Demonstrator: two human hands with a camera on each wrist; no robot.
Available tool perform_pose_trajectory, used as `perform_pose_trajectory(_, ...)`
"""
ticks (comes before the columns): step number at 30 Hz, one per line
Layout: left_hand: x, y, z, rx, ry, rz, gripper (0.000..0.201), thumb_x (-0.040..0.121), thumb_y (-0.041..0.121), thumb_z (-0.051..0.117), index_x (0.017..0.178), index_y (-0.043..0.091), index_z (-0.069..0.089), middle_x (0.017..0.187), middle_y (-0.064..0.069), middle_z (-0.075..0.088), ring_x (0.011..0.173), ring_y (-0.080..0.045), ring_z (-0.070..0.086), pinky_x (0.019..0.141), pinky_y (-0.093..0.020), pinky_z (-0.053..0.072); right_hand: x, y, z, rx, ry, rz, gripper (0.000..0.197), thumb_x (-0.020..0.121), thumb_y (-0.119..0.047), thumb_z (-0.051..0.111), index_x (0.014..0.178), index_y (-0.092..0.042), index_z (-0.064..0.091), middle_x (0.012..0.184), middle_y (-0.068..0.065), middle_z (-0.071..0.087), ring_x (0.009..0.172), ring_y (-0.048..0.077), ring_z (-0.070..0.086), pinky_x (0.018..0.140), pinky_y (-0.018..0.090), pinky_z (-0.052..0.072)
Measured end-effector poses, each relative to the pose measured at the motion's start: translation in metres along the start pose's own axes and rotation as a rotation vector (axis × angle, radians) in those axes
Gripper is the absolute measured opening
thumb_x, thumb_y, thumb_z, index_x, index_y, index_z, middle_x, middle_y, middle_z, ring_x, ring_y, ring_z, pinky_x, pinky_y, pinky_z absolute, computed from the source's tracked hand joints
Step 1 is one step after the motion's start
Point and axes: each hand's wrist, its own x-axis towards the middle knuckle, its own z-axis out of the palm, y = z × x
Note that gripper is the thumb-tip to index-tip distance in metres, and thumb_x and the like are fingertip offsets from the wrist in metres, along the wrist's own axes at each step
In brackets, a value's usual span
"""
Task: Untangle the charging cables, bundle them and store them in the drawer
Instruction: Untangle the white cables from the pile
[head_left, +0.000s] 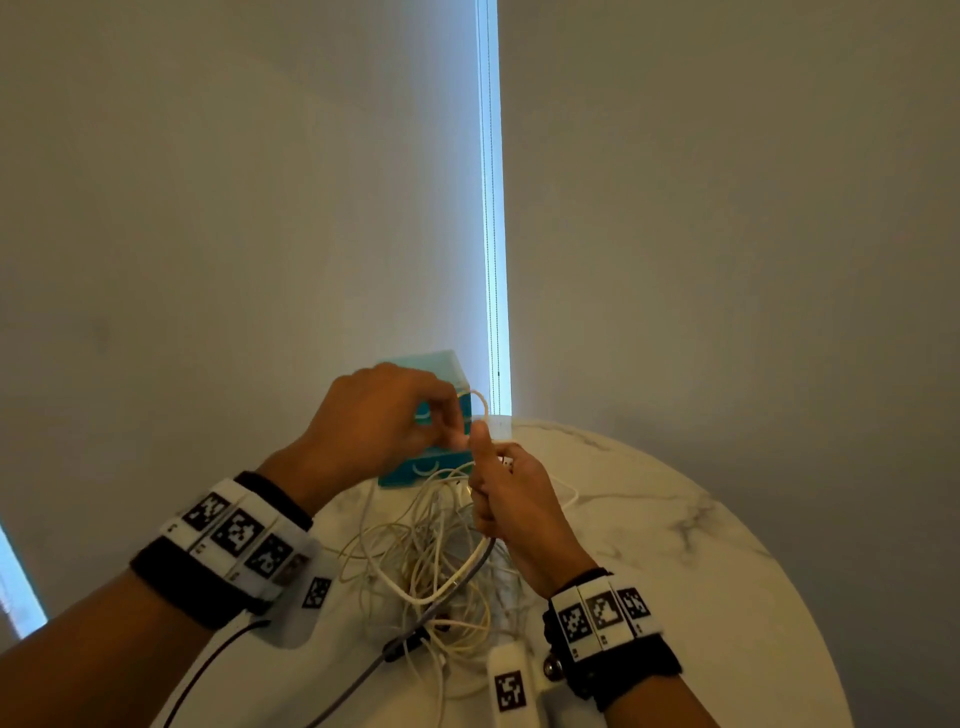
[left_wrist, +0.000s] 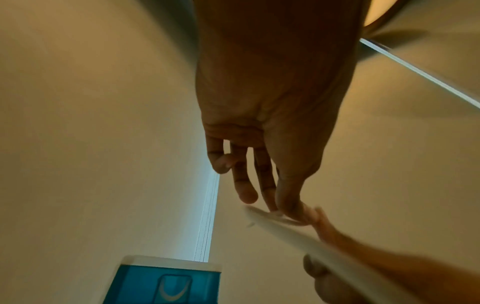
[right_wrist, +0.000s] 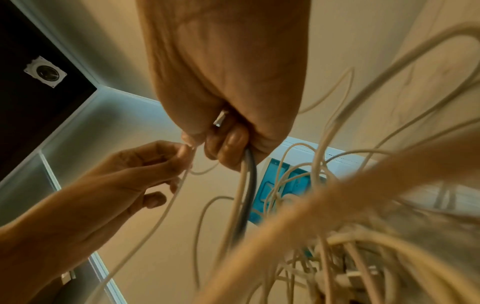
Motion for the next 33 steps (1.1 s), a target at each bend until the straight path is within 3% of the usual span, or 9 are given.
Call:
perform_pose_trajectory(4,0.000,-0.014,-0.014,-0.311,0.000,-0.105,0.017,0.086,0.054,0.082,0.087,0.040,0.073,0.094,0.023,0.073,0.071,0.008,0.062,0.064,-0.025,0.041,-0.001,0.006,0.003,-0.033,-0.055,-0.045,0.045,0.104,-0.055,0.060,0.112,-0.011,0.066,0.064,-0.005,0.044,0.050,0.009,0.032,0.047,0.025,0.030)
perform_pose_trajectory(8,-0.010,-0.009,-0.004,-0.432,-0.031,-0.085,0.010,0.095,0.041,0.078,0.094,0.033,0.074,0.099,0.015,0.074,0.068,0.014,0.058,0.062,-0.014,0.037,0.003,0.015,0.010,-0.138,0.028,0.042,0.050,0.100,-0.062,0.064,0.115,-0.015,0.068,0.064,-0.007,0.055,0.045,0.006,0.040,0.044,0.023,0.034)
perform_pose_trajectory(11,-0.010,-0.009,-0.005,-0.513,0.068,-0.134,0.009,0.099,0.037,0.075,0.097,0.029,0.072,0.099,0.012,0.074,0.063,0.007,0.060,0.058,-0.009,0.042,0.008,0.027,0.006,-0.299,0.102,0.074,0.048,0.101,-0.063,0.062,0.099,-0.016,0.064,0.066,-0.005,0.057,0.041,0.004,0.045,0.043,0.023,0.036)
perform_pose_trajectory(15,-0.007,-0.019,-0.035,-0.716,0.225,-0.241,0.015,0.102,0.037,0.070,0.101,0.022,0.072,0.099,0.008,0.075,0.065,-0.006,0.061,0.061,-0.019,0.052,0.011,0.038,0.004,-0.411,0.139,0.079,0.043,0.097,-0.062,0.067,0.090,-0.020,0.060,0.073,-0.004,0.063,0.053,0.008,0.049,0.051,0.025,0.039)
perform_pose_trajectory(19,-0.011,-0.025,-0.067,-0.878,0.053,-0.286,0.020,0.104,0.031,0.067,0.107,0.012,0.071,0.078,0.008,0.072,0.058,-0.009,0.052,0.053,-0.018,0.044,0.010,0.032,0.009,-0.391,0.067,-0.006,0.031,0.108,-0.044,0.058,0.097,-0.017,0.069,0.057,-0.010,0.053,0.044,0.001,0.044,0.053,0.025,0.036)
perform_pose_trajectory(22,-0.015,-0.033,-0.077,-0.514,-0.140,-0.248,0.042,0.099,0.060,0.063,0.099,0.020,0.077,0.058,0.021,0.064,0.058,0.000,0.056,0.061,-0.019,0.041,0.012,0.030,0.006,-0.358,0.116,0.069,0.028,0.110,-0.029,0.054,0.088,-0.022,0.069,0.054,-0.011,0.055,0.045,0.003,0.045,0.052,0.026,0.035)
perform_pose_trajectory(26,-0.021,-0.048,-0.086,-0.241,-0.314,-0.202,0.074,0.087,0.087,0.045,0.063,0.022,0.072,0.049,0.013,0.053,0.048,-0.004,0.043,0.064,-0.028,0.040,0.012,0.023,0.000,-0.320,0.153,0.175,0.037,0.104,-0.013,0.050,0.068,-0.019,0.058,0.047,-0.008,0.046,0.036,0.007,0.035,0.049,0.025,0.027)
perform_pose_trajectory(30,-0.031,-0.061,-0.098,-0.579,-0.477,-0.176,0.090,0.073,0.105,0.018,0.055,0.023,0.051,0.062,0.002,0.054,0.060,-0.015,0.044,0.073,-0.031,0.042,0.003,0.017,0.008,-0.348,0.076,0.306,0.034,0.102,-0.016,0.052,0.069,-0.017,0.055,0.049,-0.004,0.043,0.039,0.012,0.030,0.044,0.024,0.023)
perform_pose_trajectory(33,-0.035,-0.078,-0.091,-1.118,-0.319,-0.052,0.067,0.085,0.090,0.051,0.064,0.027,0.053,0.073,0.000,0.056,0.079,-0.019,0.045,0.085,-0.040,0.035,-0.003,0.013,0.012,-0.346,0.020,0.302,0.036,0.103,-0.019,0.054,0.067,-0.021,0.051,0.049,-0.006,0.040,0.040,0.011,0.027,0.044,0.024,0.022)
